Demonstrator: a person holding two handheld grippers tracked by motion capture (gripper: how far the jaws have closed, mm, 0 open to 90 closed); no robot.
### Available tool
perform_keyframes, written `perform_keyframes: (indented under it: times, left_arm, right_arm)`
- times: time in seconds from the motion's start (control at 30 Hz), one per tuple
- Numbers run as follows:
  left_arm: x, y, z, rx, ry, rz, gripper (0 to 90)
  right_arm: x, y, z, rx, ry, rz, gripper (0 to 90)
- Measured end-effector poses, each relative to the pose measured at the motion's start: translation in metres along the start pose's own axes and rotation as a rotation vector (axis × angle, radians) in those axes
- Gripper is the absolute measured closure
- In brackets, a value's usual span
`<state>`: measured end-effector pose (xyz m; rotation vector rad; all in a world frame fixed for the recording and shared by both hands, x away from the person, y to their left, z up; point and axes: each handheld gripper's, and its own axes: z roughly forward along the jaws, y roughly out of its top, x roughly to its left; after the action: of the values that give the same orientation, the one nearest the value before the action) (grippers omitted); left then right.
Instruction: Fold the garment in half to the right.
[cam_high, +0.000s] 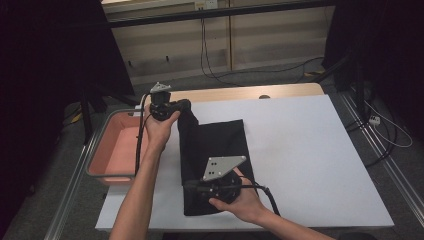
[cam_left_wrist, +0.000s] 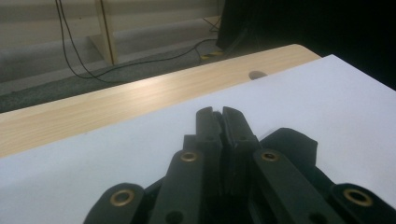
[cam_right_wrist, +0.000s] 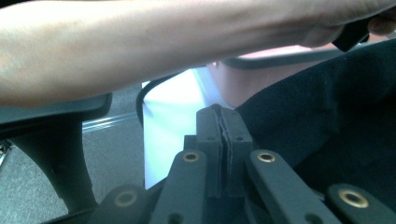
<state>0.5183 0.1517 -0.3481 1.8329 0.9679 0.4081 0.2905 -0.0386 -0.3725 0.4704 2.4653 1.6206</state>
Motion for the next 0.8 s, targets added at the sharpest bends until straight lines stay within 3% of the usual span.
perform_keyframes:
  times: [0.3, 0.8]
  left_arm:
    - [-0.013, -0.003, 0.02, 0.014, -0.018, -0.002, 86.3]
    - [-0.032, 0.0, 0.038, 0.028, -0.052, 0.014, 86.3]
  right_arm:
    - [-0.001, -0.017, -0.015, 0.022, -0.021, 0.022, 88.0]
    - [-0.003, -0.039, -0.037, 0.048, -0.056, 0.057, 88.0]
